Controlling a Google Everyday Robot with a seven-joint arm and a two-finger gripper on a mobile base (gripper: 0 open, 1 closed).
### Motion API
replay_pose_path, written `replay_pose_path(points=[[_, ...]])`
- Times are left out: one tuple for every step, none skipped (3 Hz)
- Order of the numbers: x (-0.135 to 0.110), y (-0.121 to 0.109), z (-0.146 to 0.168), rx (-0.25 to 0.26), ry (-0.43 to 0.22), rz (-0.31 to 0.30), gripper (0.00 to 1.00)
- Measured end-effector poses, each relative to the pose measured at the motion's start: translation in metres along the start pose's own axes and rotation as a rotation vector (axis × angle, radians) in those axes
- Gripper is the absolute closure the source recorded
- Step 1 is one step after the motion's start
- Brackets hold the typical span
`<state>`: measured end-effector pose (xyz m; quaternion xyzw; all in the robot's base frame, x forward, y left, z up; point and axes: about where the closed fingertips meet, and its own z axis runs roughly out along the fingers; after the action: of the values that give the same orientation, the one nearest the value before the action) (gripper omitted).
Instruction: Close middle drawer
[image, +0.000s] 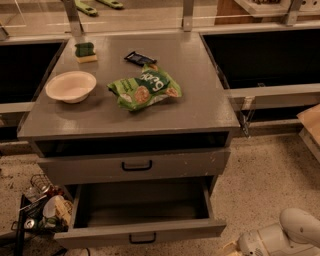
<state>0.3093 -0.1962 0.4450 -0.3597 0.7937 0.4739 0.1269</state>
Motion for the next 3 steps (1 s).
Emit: replay_pose_path(points=[[-0.015, -0.010, 0.033, -0.083, -0.036, -0.017, 1.00], [-0.015, -0.011, 0.033, -0.083, -0.036, -0.017, 1.00], [-0.014, -0.023, 0.039, -0.062, -0.100, 0.003, 1.00]])
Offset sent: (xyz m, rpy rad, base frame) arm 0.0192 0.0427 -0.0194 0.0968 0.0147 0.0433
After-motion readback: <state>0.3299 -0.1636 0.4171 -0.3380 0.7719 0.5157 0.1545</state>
